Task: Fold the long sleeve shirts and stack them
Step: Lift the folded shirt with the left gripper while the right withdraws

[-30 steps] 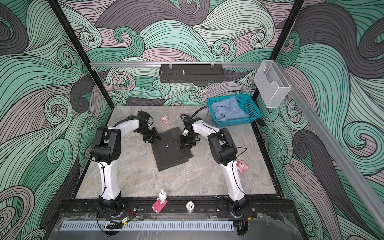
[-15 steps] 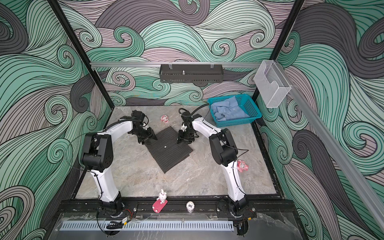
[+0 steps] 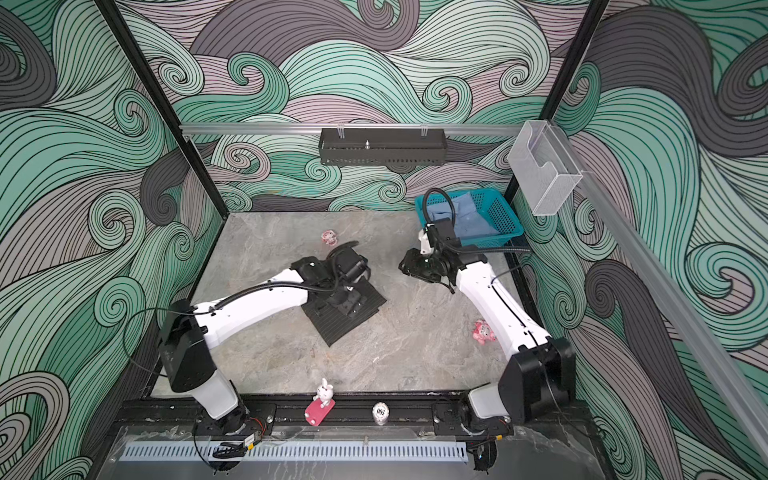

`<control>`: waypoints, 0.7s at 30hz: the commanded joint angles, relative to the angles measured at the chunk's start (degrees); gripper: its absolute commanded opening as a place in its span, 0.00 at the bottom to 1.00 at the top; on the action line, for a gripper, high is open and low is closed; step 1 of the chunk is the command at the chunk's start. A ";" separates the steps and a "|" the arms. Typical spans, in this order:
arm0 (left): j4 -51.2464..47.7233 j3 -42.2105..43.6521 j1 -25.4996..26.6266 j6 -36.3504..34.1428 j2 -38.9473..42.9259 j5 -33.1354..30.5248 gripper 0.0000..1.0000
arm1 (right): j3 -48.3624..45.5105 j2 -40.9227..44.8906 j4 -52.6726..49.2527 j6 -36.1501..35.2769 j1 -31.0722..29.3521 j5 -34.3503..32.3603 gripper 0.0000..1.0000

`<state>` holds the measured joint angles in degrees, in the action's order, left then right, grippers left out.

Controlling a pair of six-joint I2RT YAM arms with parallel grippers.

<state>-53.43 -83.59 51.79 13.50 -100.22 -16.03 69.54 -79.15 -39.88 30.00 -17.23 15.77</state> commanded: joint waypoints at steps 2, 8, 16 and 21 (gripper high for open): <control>-5.76 -0.65 4.75 1.95 -6.47 -13.98 0.92 | -4.29 6.59 1.39 0.75 1.83 -1.98 0.49; -5.00 -1.79 7.36 3.63 -14.23 -15.25 0.99 | -7.59 12.06 1.27 0.67 5.07 -0.89 0.48; -3.64 -3.50 6.18 2.47 -21.25 -16.83 0.99 | -8.96 13.25 1.32 0.43 6.52 0.75 0.48; -5.02 -6.82 2.59 0.69 -25.64 -17.95 0.99 | -8.81 13.94 1.87 0.52 6.79 0.65 0.48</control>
<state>-56.82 -89.30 56.99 15.09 -121.64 -32.69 60.88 -66.26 -38.98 30.50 -10.94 15.88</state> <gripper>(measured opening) 0.986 0.476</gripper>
